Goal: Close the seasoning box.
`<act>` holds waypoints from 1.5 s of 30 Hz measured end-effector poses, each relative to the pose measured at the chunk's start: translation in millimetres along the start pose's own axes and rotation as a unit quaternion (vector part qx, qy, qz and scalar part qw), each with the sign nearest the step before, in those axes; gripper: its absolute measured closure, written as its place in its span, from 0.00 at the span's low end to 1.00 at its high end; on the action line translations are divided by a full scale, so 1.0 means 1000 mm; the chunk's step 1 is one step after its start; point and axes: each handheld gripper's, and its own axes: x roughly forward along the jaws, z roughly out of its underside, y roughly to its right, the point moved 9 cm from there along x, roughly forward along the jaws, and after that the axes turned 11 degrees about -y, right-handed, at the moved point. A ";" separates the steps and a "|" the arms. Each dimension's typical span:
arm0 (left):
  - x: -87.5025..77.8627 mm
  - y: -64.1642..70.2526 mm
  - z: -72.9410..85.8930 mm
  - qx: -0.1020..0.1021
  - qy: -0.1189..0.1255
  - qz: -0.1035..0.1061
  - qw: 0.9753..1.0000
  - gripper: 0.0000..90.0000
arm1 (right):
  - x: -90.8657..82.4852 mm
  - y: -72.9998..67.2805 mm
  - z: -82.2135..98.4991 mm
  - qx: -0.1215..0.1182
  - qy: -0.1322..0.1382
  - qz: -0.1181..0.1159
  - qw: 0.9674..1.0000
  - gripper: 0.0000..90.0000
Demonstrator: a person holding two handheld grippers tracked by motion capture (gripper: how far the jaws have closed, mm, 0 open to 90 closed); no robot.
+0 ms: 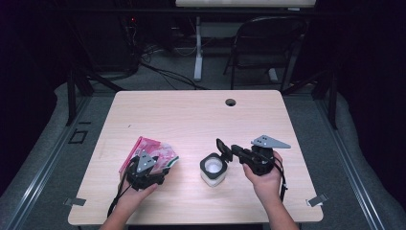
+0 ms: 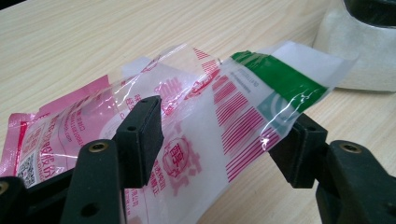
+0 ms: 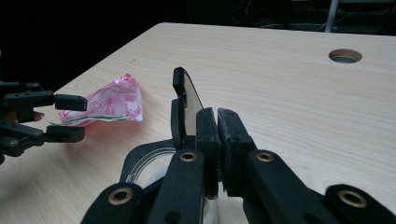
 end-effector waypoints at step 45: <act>0.013 0.040 -0.003 0.039 -0.007 0.036 0.999 0.41 | 0.015 -0.018 0.011 -0.018 -0.024 -0.021 0.999 0.91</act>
